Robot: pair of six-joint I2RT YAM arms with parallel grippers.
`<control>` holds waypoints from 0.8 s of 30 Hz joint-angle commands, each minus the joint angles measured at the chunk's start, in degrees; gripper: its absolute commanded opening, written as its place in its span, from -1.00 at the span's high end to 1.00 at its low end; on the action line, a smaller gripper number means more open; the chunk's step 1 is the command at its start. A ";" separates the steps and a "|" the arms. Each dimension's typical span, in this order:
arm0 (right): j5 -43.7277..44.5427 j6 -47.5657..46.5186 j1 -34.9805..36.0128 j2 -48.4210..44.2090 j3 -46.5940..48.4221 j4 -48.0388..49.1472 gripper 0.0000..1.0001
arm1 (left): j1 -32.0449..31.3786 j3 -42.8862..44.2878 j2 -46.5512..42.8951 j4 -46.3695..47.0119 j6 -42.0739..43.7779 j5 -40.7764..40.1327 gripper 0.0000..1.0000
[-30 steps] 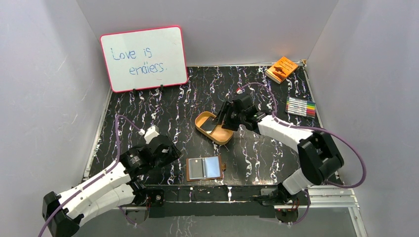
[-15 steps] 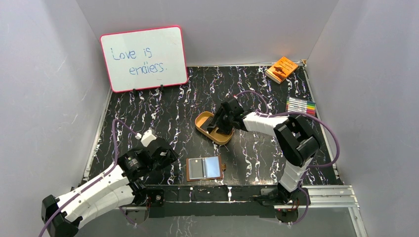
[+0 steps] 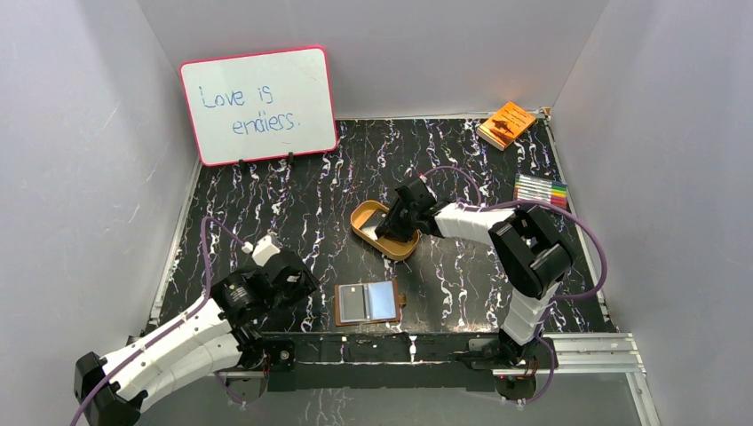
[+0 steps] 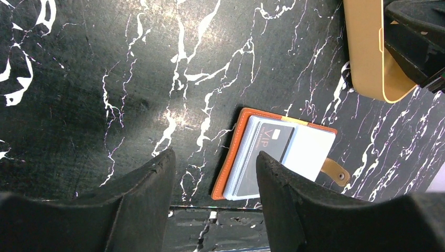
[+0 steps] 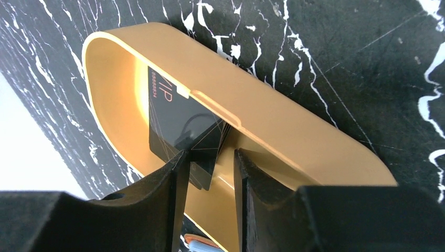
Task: Put the credit cards into the card holder
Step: Pick up the credit card from the storage box.
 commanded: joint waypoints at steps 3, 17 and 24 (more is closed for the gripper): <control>2.07 0.50 -0.13 -1.07 -2.68 2.27 0.19 | 0.04 -0.56 0.20 -0.70 -0.56 -1.64 -0.12; 2.09 0.25 -0.64 -4.41 -5.74 3.13 0.46 | 0.06 -0.86 0.48 -0.44 -0.62 -1.54 -0.12; 2.27 -0.12 -0.83 -6.10 -6.93 3.13 0.60 | 0.06 -0.85 1.19 -0.04 -0.51 -1.37 -0.12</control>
